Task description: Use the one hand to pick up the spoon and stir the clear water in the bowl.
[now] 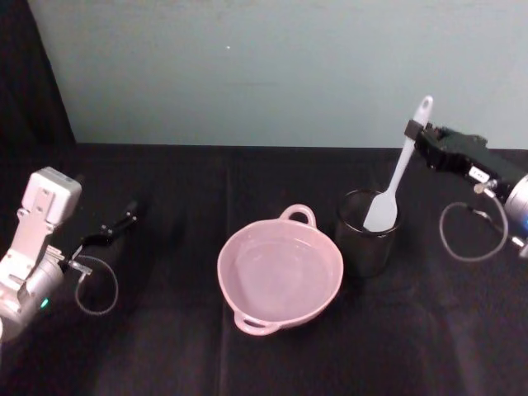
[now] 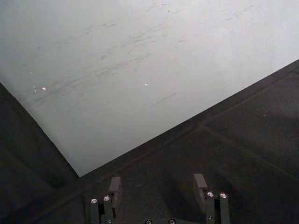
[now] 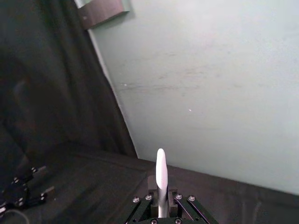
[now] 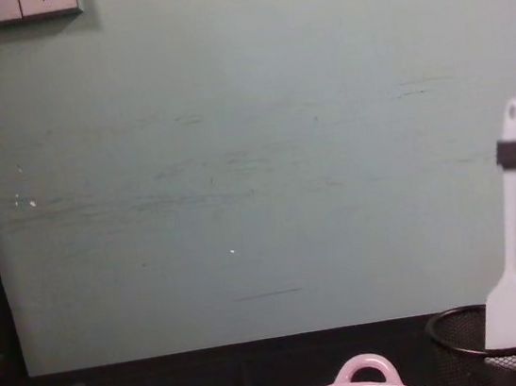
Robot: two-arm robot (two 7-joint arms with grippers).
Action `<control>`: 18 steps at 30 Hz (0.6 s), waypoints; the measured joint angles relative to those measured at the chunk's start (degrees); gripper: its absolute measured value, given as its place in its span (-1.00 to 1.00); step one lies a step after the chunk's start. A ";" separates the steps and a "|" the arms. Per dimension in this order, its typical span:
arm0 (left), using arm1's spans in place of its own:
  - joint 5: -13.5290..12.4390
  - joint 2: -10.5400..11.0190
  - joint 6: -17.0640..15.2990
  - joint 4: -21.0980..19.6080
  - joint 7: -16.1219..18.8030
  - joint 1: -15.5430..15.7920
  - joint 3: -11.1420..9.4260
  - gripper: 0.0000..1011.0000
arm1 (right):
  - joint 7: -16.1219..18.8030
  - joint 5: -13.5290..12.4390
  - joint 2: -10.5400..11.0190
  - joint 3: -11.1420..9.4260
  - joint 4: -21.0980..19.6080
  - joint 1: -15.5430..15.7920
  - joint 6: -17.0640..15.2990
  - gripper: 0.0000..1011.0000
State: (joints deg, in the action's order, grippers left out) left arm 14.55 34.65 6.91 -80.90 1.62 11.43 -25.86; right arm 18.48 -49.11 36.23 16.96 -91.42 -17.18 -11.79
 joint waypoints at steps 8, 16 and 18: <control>0.00 0.00 0.00 0.00 0.00 0.00 0.00 0.99 | 1.26 1.95 3.00 2.34 -3.45 -4.97 -5.42 -0.78; 0.00 0.00 0.00 0.00 0.00 0.00 0.00 0.99 | 2.42 3.27 3.28 5.39 -4.69 -10.07 -8.83 -0.78; 0.00 0.00 0.00 0.00 0.00 0.00 0.00 0.99 | 2.79 3.39 3.08 6.08 -5.11 -11.26 -9.44 -0.78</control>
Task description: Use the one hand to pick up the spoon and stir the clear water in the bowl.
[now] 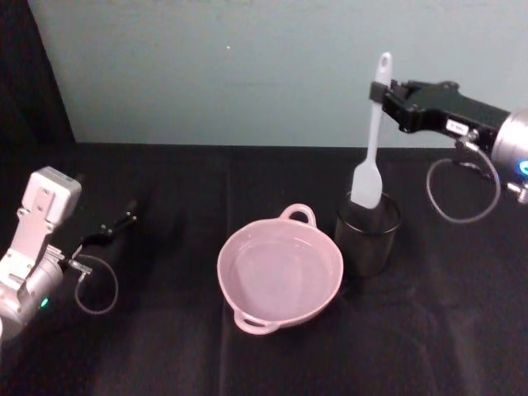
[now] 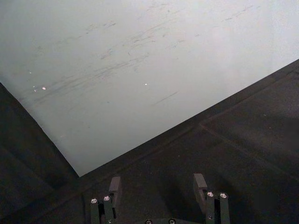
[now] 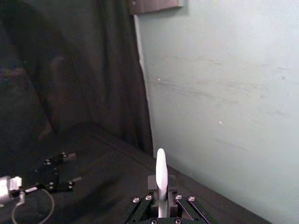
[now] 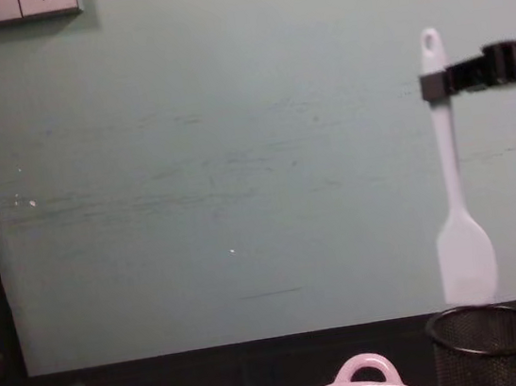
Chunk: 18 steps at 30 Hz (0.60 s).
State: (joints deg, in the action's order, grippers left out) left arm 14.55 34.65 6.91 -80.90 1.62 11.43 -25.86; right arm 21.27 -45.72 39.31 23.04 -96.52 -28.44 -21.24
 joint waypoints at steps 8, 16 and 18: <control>0.00 0.00 0.00 0.00 0.00 0.00 0.00 0.99 | 1.75 -0.96 -0.99 2.15 -0.72 -3.26 -1.03 -0.78; 0.00 0.00 0.00 0.00 0.00 0.00 0.00 0.99 | 5.25 -1.52 -2.30 6.34 0.44 -6.53 -1.27 -0.78; 0.00 0.00 0.00 0.00 0.00 0.00 0.00 0.99 | 6.31 -1.46 -2.52 7.28 0.84 -6.93 -0.82 -0.78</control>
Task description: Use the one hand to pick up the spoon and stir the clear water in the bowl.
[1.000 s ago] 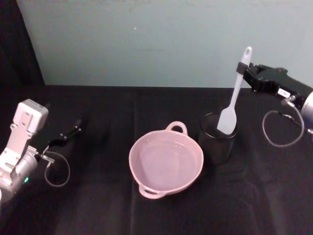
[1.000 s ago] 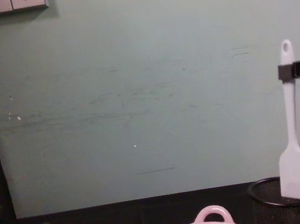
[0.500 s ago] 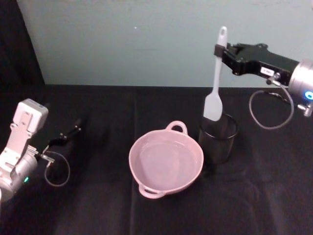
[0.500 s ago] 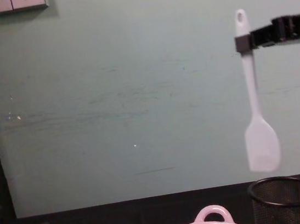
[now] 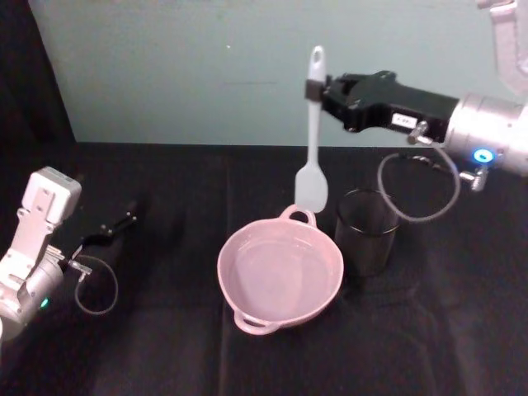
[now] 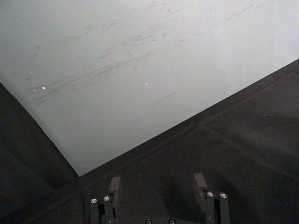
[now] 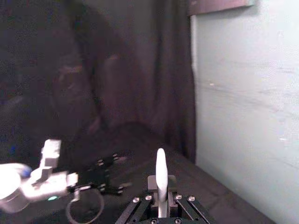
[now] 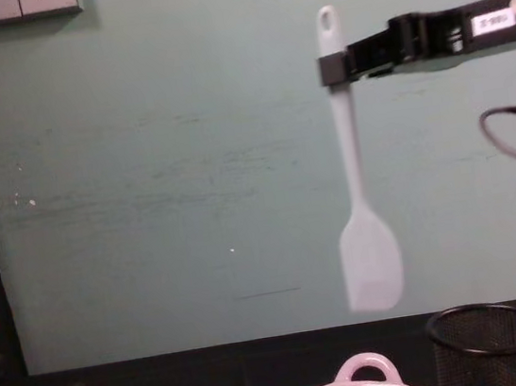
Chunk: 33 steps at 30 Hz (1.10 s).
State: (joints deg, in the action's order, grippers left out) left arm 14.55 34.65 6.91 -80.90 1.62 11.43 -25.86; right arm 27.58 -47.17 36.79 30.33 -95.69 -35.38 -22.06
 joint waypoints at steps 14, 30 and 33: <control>0.00 0.00 0.00 0.00 0.00 0.00 0.00 0.99 | 9.87 6.24 -2.54 6.08 7.22 0.71 14.62 -0.78; 0.00 0.00 0.00 0.00 0.00 0.00 0.00 0.99 | 18.77 8.63 -9.57 6.72 22.79 0.00 24.88 -0.78; 0.00 0.00 0.00 0.00 0.00 0.00 0.00 0.99 | 19.45 9.38 -10.48 6.88 24.48 0.00 25.78 -0.78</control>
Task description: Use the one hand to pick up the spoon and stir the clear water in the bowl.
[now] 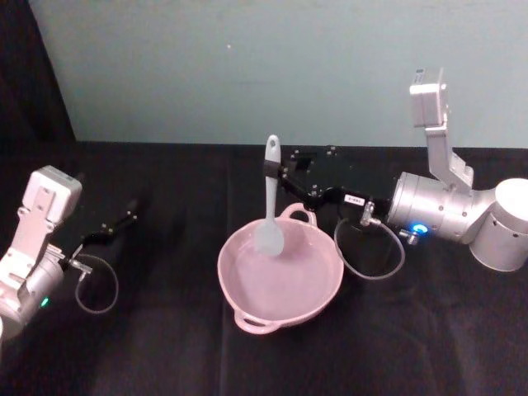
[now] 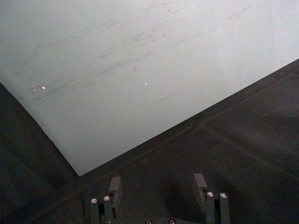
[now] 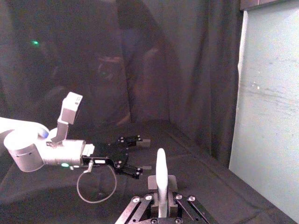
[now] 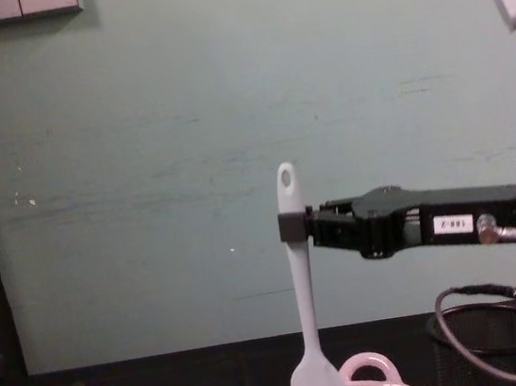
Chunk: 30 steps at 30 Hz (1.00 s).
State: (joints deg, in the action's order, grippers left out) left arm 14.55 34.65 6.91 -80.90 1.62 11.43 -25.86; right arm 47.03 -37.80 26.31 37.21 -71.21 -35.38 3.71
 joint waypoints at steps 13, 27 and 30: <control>0.00 0.00 0.00 0.00 0.00 0.00 0.00 0.99 | 0.76 1.73 -1.64 -0.23 3.17 0.40 1.07 -0.78; 0.00 0.00 0.00 0.00 0.00 0.00 0.00 0.99 | 0.76 1.59 -1.59 -0.22 3.01 0.33 1.04 -0.78; 0.00 0.00 0.00 0.00 0.00 0.00 0.00 0.99 | 0.76 1.55 -1.58 -0.22 3.00 0.32 1.03 -0.78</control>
State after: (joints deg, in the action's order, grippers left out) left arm 14.55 34.64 6.91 -80.90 1.62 11.43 -25.86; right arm 47.78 -36.25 24.73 36.99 -68.20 -35.05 4.74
